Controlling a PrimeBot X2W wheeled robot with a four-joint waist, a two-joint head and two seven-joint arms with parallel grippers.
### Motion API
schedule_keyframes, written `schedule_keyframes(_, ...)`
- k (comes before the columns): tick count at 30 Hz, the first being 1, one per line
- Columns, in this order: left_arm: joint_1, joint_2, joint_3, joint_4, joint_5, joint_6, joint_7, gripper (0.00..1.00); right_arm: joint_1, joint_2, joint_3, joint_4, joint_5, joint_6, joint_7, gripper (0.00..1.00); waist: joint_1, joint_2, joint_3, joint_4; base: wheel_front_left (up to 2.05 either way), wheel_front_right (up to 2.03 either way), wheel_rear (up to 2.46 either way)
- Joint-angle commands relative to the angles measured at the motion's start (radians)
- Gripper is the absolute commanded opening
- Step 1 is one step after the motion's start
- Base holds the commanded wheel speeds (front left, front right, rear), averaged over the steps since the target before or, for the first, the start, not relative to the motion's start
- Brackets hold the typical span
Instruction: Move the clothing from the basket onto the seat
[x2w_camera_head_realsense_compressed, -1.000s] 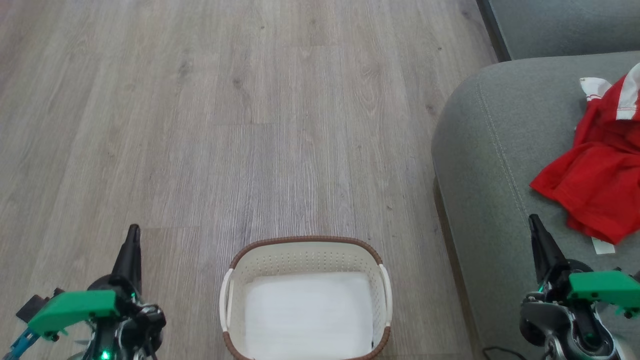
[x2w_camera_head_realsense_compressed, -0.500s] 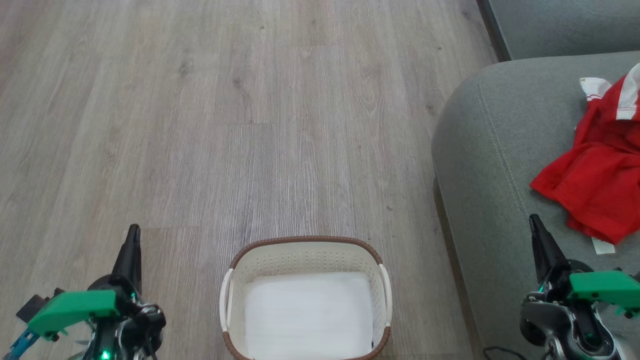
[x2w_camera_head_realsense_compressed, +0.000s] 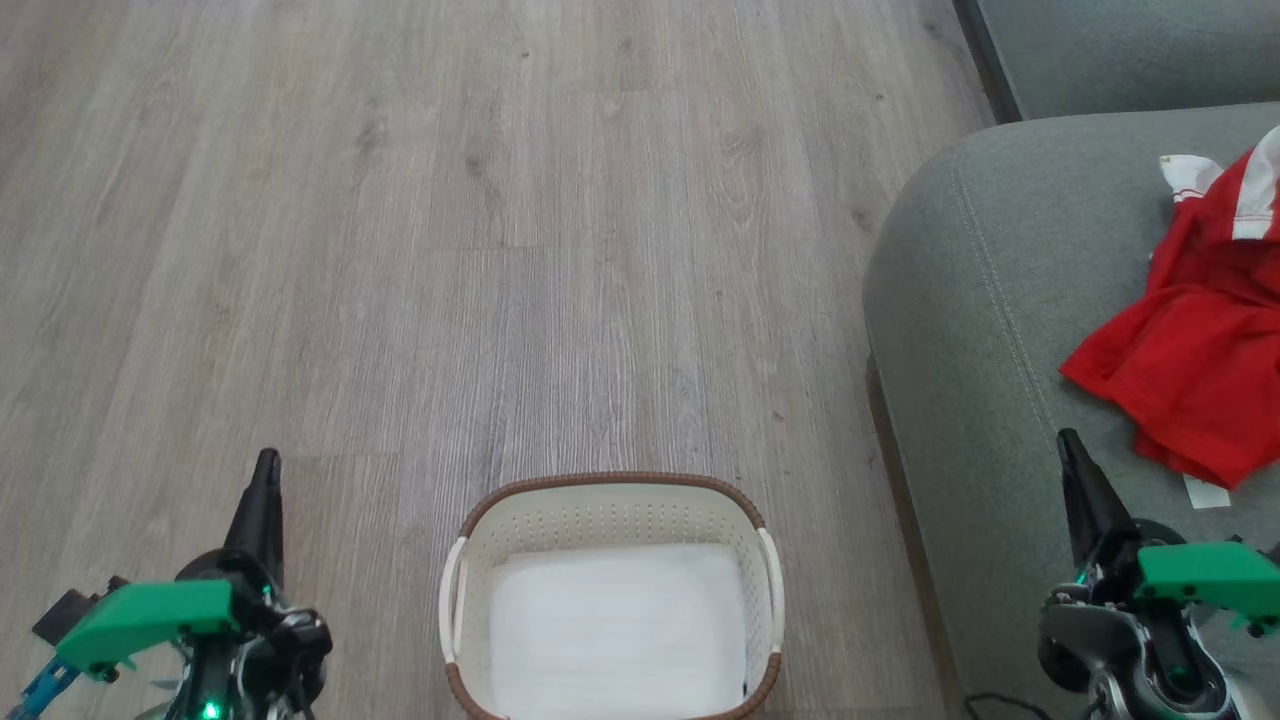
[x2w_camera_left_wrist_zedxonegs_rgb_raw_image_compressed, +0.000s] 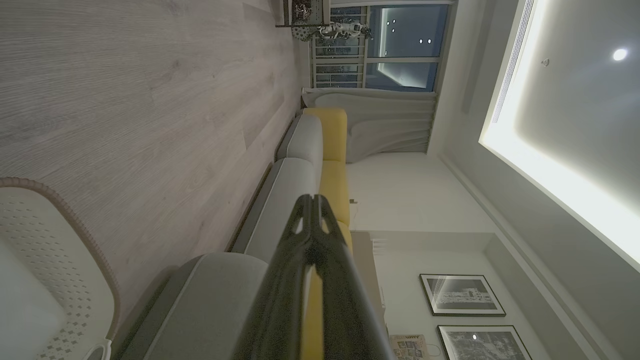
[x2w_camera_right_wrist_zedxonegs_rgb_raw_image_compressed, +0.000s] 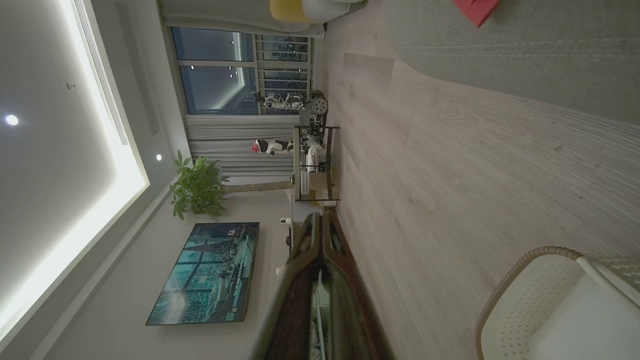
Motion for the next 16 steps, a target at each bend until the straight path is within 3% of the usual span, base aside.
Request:
schedule_keyframes(1,-0.048,0.006,0.037,-0.036,-0.002,-0.007,0.008,0.00,-0.050,0.003,0.017,-0.032,0.001,0.000,0.010,0.00,0.0000,0.0000,0.000,0.000,0.00,0.00,0.00)
schedule_keyframes(16,-0.048,0.006,0.036,-0.036,-0.002,-0.007,0.008,0.00,-0.050,0.004,0.016,-0.032,-0.001,0.000,0.011,0.00,0.0000,0.0000,0.000,0.000,0.00,0.00,0.00)
